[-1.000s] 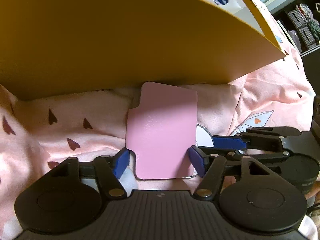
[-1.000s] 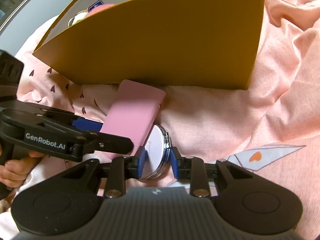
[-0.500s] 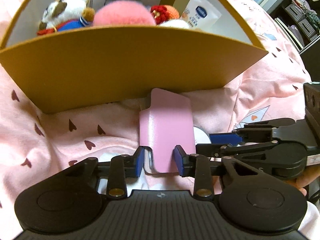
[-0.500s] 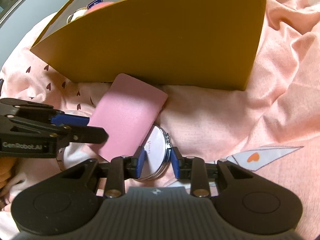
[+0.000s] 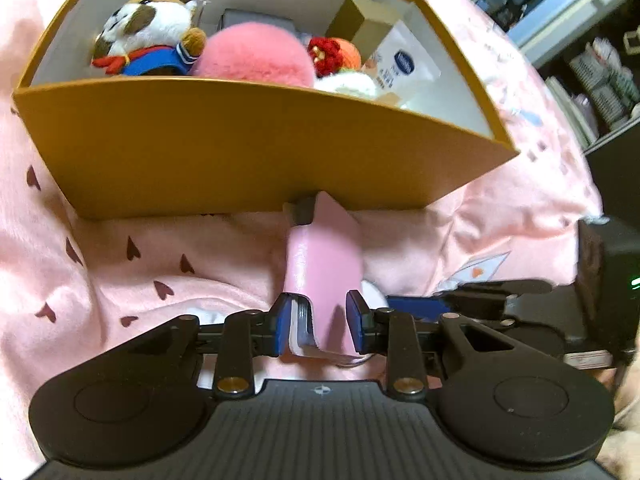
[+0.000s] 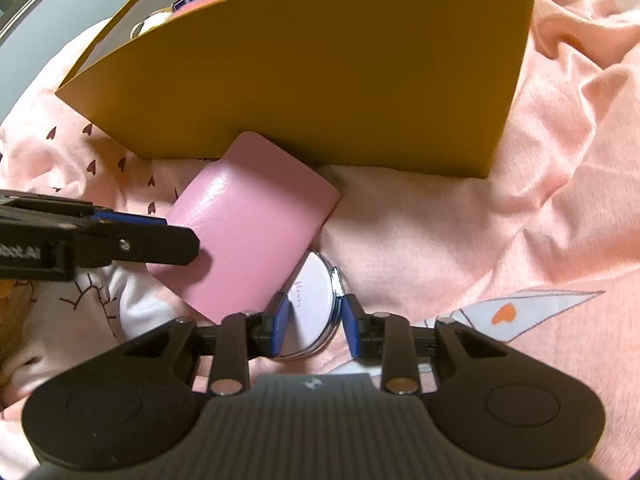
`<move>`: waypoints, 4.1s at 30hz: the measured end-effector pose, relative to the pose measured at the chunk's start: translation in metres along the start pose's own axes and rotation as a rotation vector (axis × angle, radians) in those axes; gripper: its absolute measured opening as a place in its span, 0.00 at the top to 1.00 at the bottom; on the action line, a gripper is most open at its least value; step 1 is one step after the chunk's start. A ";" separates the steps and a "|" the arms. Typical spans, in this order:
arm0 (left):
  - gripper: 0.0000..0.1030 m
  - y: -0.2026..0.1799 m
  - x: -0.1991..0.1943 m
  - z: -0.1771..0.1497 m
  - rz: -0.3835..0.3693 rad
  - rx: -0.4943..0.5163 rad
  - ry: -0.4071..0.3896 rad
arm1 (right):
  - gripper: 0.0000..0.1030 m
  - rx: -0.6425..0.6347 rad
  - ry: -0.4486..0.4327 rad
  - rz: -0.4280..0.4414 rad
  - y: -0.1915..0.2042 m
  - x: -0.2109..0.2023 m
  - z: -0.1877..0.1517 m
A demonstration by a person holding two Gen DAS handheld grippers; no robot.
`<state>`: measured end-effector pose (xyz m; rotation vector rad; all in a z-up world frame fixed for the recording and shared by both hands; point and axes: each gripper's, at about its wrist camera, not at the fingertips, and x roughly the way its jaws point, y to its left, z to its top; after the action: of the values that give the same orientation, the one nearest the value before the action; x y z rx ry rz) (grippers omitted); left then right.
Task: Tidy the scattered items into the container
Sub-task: 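Lift the pink card and compact mirror and carry both over the box, then lower the pink card into the box and open the left tool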
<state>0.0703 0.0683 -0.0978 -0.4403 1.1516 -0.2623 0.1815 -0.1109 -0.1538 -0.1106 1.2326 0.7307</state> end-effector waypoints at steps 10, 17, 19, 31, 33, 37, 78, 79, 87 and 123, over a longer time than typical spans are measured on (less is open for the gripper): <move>0.68 -0.024 0.008 0.000 0.005 0.078 -0.002 | 0.68 -0.005 0.004 -0.001 -0.003 -0.002 -0.003; 0.78 -0.026 0.023 -0.002 0.069 0.095 0.019 | 0.61 0.009 0.023 0.035 -0.012 0.003 -0.003; 0.80 -0.027 0.017 -0.004 0.085 0.108 0.008 | 0.51 0.021 0.034 0.068 -0.016 0.007 -0.002; 0.80 -0.027 -0.009 -0.016 0.248 0.166 -0.027 | 0.64 0.023 0.014 0.098 -0.019 -0.002 -0.007; 0.80 -0.023 -0.009 -0.017 0.255 0.162 -0.023 | 0.68 0.029 -0.003 0.125 -0.019 -0.011 -0.008; 0.80 -0.021 -0.008 -0.018 0.257 0.161 -0.018 | 0.74 0.018 -0.034 0.197 -0.010 -0.024 0.000; 0.81 -0.054 -0.110 0.091 0.321 0.337 -0.325 | 0.85 -0.683 -0.436 -0.121 0.093 -0.109 0.127; 0.81 -0.049 -0.106 0.098 0.323 0.320 -0.328 | 0.86 -0.707 -0.434 -0.142 0.094 -0.101 0.131; 0.81 -0.010 -0.071 0.138 0.255 0.154 -0.340 | 0.86 -0.936 -0.392 -0.290 0.092 -0.036 0.154; 0.52 0.028 0.007 0.204 0.171 0.116 -0.049 | 0.86 -1.196 -0.359 -0.391 0.067 -0.018 0.176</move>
<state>0.2607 0.1312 -0.0483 -0.2433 1.1129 -0.1674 0.2849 0.0127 -0.0549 -1.1157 0.2808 0.9959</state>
